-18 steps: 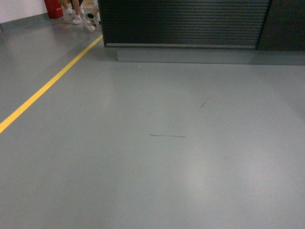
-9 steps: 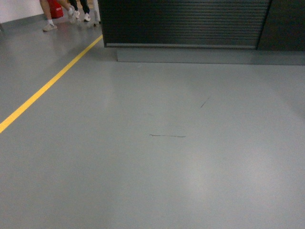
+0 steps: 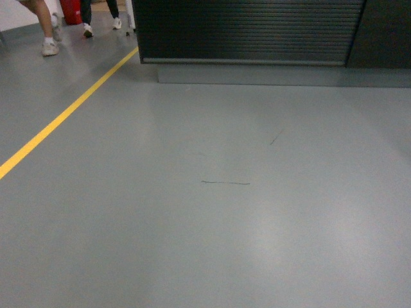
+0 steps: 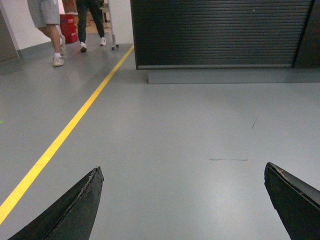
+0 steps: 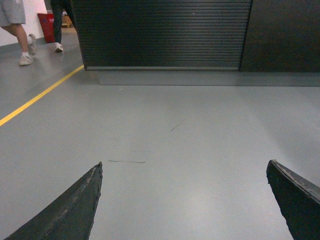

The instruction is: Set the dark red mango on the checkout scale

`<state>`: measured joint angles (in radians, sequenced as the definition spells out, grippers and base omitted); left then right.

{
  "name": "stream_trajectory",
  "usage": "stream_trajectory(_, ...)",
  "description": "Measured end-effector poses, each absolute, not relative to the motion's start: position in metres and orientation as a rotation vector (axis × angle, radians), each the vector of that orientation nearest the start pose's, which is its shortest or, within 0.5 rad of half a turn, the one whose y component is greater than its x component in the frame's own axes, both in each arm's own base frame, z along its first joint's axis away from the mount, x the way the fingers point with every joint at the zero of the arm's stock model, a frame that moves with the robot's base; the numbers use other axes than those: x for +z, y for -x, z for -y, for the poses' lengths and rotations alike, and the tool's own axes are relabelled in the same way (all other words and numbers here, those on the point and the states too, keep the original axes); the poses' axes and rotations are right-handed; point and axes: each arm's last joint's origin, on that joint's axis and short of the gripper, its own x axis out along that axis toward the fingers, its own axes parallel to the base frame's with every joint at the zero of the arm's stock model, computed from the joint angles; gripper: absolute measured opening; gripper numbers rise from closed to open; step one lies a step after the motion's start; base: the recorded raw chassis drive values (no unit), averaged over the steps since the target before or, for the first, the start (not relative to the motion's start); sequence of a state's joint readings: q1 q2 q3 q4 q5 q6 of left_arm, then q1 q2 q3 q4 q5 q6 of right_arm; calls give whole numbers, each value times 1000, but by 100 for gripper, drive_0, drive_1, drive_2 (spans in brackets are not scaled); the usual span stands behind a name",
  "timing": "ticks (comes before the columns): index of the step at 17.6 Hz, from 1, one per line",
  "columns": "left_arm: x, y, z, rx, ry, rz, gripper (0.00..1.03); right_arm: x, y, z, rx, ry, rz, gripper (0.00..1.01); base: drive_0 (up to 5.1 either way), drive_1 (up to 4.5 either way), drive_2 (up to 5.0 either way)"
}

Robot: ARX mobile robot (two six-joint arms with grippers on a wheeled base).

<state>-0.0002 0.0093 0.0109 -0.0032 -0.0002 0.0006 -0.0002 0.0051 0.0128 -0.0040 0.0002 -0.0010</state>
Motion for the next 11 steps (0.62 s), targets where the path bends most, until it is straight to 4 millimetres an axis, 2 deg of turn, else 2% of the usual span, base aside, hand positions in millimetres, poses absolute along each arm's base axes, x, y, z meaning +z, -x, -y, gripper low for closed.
stream_trajectory(11, 166, -98, 0, 0, -1, -2, 98, 167, -97, 0, 0, 1, 4, 98, 0, 0, 0)
